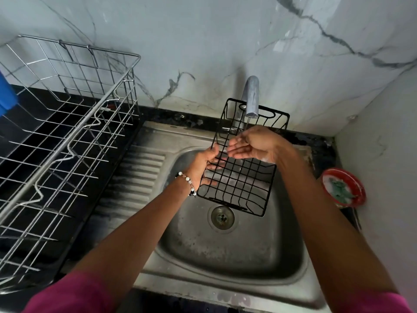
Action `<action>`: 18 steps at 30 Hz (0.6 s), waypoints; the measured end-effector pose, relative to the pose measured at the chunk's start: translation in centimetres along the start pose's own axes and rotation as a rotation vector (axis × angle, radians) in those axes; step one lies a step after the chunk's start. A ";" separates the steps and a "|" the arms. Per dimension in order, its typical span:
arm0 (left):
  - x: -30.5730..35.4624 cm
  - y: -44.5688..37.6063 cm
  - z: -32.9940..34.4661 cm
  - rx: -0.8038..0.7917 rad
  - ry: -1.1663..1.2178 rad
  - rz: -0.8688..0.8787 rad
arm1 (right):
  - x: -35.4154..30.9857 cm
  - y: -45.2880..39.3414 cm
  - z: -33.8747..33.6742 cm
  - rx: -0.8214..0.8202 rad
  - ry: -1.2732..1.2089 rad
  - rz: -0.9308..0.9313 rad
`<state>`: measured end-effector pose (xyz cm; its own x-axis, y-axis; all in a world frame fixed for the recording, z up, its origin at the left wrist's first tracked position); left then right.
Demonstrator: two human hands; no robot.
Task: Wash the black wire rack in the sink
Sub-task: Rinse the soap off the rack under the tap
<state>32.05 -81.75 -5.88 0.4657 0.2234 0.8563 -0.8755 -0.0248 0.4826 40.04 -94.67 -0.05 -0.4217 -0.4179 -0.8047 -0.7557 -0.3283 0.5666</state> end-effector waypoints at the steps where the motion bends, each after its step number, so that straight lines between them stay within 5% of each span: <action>1: -0.1 -0.2 0.0 0.015 -0.002 -0.019 | 0.1 0.1 0.0 -0.005 -0.011 0.005; 4: -0.4 -0.6 0.1 0.053 0.013 -0.040 | 0.2 0.3 -0.6 0.032 0.016 -0.010; 7: -0.5 -0.9 -0.3 0.059 0.068 -0.024 | 0.4 0.7 0.0 -0.116 -0.070 0.009; 18: 0.3 -1.3 0.5 0.043 0.107 0.038 | 0.2 0.7 0.1 -0.017 0.104 0.012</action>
<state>33.38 -82.16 -6.10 0.4140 0.3244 0.8505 -0.8848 -0.0763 0.4597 39.38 -94.88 0.18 -0.3755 -0.5072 -0.7757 -0.7419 -0.3371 0.5796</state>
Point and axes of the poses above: each hand's wrist, its own y-axis away from the middle knuckle, its own z-axis out of the palm, x = y × z, the point moved 6 cm from there along -y, towards the middle knuckle, and after that the axes turned 1 degree about z, right-handed, at the moved point
